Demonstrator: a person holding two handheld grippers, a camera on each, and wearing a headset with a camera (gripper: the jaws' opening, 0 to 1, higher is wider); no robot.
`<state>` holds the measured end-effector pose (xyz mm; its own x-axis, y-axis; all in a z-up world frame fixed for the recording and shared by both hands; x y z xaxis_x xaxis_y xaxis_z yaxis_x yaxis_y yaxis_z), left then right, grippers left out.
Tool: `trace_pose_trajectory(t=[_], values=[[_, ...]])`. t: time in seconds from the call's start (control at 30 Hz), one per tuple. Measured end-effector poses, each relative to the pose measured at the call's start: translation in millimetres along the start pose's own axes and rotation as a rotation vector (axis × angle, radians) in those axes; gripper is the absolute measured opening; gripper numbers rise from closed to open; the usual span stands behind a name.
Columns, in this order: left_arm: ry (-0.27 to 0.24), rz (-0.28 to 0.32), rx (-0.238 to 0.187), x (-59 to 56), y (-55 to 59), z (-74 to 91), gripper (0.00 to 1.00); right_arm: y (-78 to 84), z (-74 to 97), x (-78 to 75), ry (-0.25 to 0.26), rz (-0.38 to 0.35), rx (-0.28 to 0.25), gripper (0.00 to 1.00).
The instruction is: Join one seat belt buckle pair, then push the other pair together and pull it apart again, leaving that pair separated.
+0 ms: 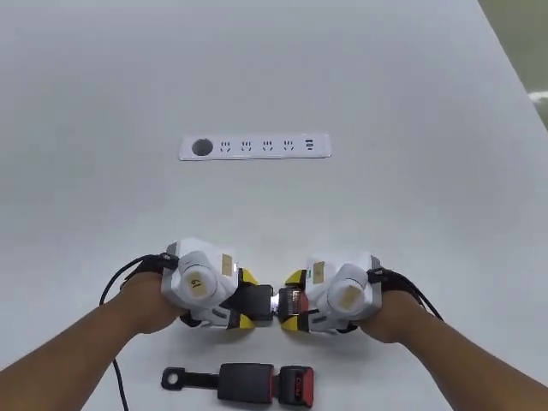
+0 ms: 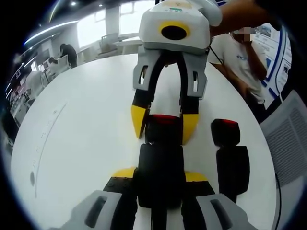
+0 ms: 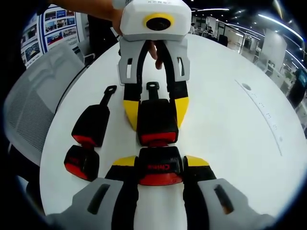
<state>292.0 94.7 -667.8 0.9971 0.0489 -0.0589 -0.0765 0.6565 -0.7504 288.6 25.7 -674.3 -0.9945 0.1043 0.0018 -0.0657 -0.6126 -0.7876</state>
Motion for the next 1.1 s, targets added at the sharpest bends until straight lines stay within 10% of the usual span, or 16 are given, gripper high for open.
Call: trace_pose_trajectory(t=[1.1], values=[[-0.004,-0.009,0.02,-0.3,-0.2,2.2,0.35,15.3,23.8,-2.1,0.002,-0.005,0.0,0.34]])
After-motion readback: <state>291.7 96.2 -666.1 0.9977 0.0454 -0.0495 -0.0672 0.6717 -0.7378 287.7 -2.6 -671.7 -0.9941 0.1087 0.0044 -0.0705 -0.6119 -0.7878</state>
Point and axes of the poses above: the centre of the closed fingertips' face, and the gripper's own axes: z roughly backward along the fingers, x roughly to its left, y roughly out of its underside, the point moved 3 cm from there along z, roughly backward along the fingers, and after that the axes turned 11 degrees about -x, right-handed, at the moved point
